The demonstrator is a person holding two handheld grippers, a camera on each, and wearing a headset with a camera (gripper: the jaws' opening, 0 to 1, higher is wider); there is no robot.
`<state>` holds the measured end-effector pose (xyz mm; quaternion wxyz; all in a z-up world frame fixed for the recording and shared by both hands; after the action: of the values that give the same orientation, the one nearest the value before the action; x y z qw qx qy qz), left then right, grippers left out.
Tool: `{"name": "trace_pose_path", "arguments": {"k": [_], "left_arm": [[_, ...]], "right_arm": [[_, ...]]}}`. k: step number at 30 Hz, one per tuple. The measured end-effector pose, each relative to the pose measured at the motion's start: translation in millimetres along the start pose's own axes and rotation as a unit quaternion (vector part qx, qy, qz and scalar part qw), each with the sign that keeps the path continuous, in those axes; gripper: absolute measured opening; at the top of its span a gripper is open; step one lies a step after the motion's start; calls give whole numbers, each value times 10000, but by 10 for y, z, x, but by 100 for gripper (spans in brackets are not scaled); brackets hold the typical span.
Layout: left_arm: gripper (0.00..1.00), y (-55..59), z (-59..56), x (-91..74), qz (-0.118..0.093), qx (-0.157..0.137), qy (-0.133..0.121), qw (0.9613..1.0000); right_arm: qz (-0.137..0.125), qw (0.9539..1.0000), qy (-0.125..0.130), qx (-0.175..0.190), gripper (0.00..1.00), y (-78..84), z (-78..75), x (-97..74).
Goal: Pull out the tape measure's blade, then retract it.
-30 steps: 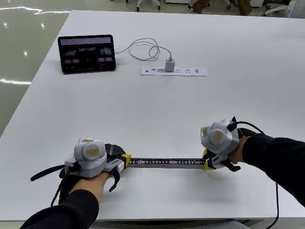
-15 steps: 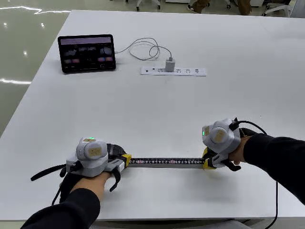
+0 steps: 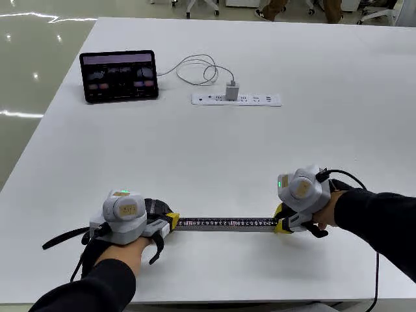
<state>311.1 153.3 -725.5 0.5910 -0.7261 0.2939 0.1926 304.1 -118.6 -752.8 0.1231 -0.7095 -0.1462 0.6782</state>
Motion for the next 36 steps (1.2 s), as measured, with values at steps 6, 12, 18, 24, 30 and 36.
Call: {"name": "trace_pose_path", "arguments": {"k": [6,12,18,24,30,36], "left_arm": [[62,-3,0,0,9,-8,8,10000],[62,-1,-8,4,32,-5,17,10000],[62,-3,-9,1,10,1,18,10000],[62,-1,-5,7,9,2,18,10000],[62,0,-6,6,8,1,19,10000],[62,0,-5,3,11,-3,20,10000]], "right_arm": [[-45,10000,18,-46,11,-45,0,14],[-116,9999,19,15,11,-106,-5,38],[-118,9999,-7,-1,11,-143,-4,53],[-130,9999,-16,-8,11,-169,-2,67],[-140,9999,-8,-4,11,-207,-1,84],[-175,9998,-9,12,11,-252,2,97]]}}
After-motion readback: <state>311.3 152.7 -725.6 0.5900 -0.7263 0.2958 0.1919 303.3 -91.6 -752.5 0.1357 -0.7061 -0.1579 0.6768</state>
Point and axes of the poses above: the centre of the closed fingertips' face, and the gripper's own axes: x roughly forward along the fingers, z roughly to its left, y roughly out of its underside, the point moved 1 cm from there along -x, roughly backward along the fingers, and after that the axes turned 8 degrees about -x, right-handed, at the moved point
